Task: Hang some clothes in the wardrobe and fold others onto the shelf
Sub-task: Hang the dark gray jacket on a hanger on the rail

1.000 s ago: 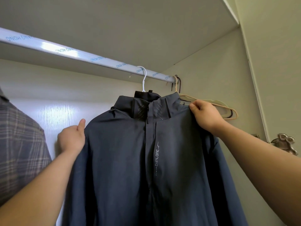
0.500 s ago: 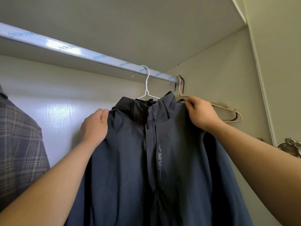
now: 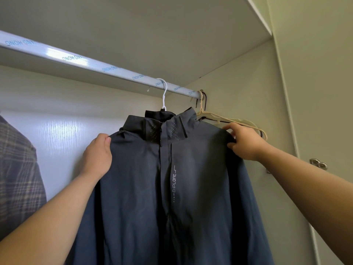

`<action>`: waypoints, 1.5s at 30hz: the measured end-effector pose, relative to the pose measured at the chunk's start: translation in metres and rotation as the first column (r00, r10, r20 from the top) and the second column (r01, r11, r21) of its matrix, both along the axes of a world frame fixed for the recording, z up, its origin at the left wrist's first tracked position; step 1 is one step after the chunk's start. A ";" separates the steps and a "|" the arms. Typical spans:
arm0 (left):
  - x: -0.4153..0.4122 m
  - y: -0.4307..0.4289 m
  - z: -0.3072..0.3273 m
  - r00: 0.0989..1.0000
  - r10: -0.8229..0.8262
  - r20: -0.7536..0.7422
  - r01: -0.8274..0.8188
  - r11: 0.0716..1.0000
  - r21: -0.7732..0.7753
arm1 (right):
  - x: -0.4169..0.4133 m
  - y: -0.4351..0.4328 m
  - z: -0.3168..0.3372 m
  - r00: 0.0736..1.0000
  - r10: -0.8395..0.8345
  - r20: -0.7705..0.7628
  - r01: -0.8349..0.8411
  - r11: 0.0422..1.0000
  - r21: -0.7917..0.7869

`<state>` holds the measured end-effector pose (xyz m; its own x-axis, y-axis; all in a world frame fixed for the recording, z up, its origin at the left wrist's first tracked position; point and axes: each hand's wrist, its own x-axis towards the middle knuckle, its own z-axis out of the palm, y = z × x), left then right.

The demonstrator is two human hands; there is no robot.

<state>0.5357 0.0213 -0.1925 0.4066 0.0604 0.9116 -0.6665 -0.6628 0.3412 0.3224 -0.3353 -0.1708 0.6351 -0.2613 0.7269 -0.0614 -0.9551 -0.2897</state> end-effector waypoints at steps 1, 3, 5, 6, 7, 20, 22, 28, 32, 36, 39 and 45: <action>0.002 0.002 0.000 1.000 -0.002 -0.005 0.002 1.000 0.010 | -0.003 -0.001 0.001 1.000 -0.022 -0.002 0.022 1.000 0.013; 0.005 0.005 -0.002 1.000 0.000 -0.028 0.001 0.999 0.036 | -0.005 -0.002 0.003 0.997 -0.072 0.017 0.072 0.997 0.026; 0.005 0.009 -0.003 0.999 -0.008 -0.045 0.010 0.999 0.052 | -0.006 -0.002 0.007 0.992 -0.114 0.061 0.112 0.993 0.049; 0.005 0.010 -0.004 0.999 -0.011 -0.051 0.014 0.998 0.056 | -0.007 0.000 0.009 0.989 -0.124 0.081 0.117 0.990 0.081; 0.004 0.011 -0.004 0.999 -0.009 -0.052 0.012 0.998 0.060 | -0.009 0.002 0.011 0.987 -0.124 0.097 0.113 0.987 0.118; -0.008 0.009 -0.011 0.952 -0.243 -0.185 0.189 0.944 -0.270 | 0.011 0.039 0.010 0.976 -0.185 0.118 0.184 0.983 0.016; -0.005 0.012 -0.008 0.932 -0.275 -0.236 0.191 0.927 -0.324 | 0.013 0.042 0.004 0.977 -0.106 0.186 0.111 0.994 -0.014; 0.001 0.023 -0.009 0.733 -0.601 -0.318 0.345 0.732 -0.588 | 0.014 0.035 -0.003 0.975 -0.033 0.218 0.016 0.997 0.082; 0.003 0.025 -0.023 0.736 -0.585 -0.340 0.339 0.754 -0.563 | 0.010 0.034 0.000 0.976 -0.043 0.212 0.027 0.997 0.076; -0.010 0.023 -0.022 0.769 -0.474 -0.429 0.265 0.847 -0.462 | 0.005 0.034 0.004 0.980 -0.053 0.191 0.036 0.995 0.089; -0.025 0.018 -0.008 0.862 -0.194 -0.468 0.092 0.968 -0.232 | 0.001 0.034 0.006 0.981 -0.095 0.169 0.086 0.994 0.061; -0.052 -0.022 0.032 0.958 -0.093 -0.273 0.071 0.993 -0.091 | 0.011 0.051 0.018 0.976 -0.054 0.211 0.053 0.999 0.013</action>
<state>0.4834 -0.0008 -0.1600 0.6484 0.0838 0.7567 -0.5899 -0.5730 0.5690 0.3335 -0.2842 -0.1524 0.4525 -0.2964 0.8411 -0.0490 -0.9500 -0.3084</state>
